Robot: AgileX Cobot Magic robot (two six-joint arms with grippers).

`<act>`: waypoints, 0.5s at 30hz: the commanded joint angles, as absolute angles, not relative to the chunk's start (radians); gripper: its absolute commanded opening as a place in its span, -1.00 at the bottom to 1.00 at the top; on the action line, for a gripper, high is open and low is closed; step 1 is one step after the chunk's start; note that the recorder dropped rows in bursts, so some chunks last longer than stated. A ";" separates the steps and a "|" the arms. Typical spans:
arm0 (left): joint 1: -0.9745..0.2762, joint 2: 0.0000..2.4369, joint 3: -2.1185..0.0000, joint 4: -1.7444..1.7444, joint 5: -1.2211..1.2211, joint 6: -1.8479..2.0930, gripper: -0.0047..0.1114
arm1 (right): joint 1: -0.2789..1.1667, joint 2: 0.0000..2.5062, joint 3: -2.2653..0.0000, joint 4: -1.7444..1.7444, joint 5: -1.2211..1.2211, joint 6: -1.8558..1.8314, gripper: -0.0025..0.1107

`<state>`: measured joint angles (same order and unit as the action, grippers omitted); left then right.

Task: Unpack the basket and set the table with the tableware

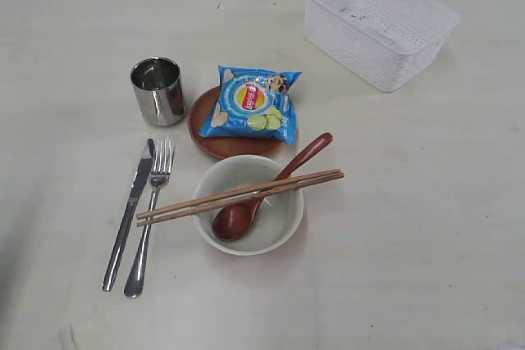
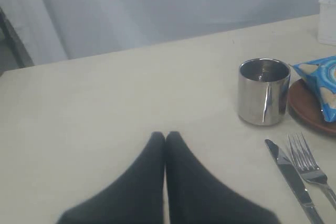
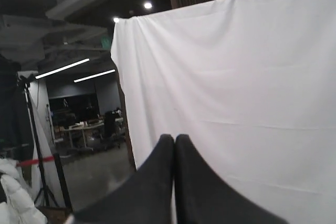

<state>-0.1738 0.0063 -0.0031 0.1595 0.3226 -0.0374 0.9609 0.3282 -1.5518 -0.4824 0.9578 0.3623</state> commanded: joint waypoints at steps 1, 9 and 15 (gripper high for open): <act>-0.176 0.000 0.000 0.160 0.324 -0.043 -0.92 | 0.959 0.258 -1.548 -0.446 0.944 0.371 -0.95; -0.176 0.000 0.000 0.160 0.324 -0.043 -0.92 | 0.959 0.057 -1.548 -0.440 0.944 0.371 -0.95; -0.176 0.000 0.000 0.160 0.324 -0.043 -0.92 | 0.962 0.000 -1.621 -0.449 0.982 0.371 -0.95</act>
